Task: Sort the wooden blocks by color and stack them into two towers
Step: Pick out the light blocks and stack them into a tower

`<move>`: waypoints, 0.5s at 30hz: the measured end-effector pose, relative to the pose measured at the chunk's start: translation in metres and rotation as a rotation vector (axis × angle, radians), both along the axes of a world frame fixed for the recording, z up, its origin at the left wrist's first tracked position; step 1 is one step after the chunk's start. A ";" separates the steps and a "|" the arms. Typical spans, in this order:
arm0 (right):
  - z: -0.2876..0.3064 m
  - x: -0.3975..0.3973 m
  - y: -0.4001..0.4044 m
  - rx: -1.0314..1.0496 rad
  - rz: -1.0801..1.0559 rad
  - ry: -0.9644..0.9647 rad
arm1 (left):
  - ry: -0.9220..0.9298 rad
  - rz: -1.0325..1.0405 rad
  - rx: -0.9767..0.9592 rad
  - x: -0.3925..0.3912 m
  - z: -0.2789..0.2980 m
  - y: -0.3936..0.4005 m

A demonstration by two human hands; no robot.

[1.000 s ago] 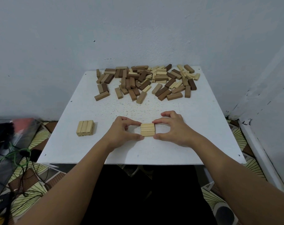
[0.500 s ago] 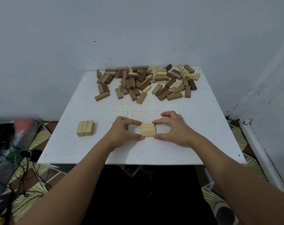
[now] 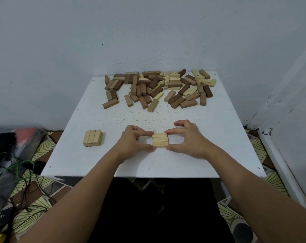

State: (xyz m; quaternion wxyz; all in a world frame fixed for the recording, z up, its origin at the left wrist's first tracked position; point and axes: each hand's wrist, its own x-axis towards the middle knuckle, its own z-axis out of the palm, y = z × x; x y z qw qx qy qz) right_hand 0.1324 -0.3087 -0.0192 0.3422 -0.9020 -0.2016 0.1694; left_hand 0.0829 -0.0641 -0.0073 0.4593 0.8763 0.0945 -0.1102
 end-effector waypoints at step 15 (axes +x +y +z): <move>-0.003 -0.001 0.001 0.024 -0.008 -0.030 | -0.033 -0.027 0.065 0.000 -0.004 0.000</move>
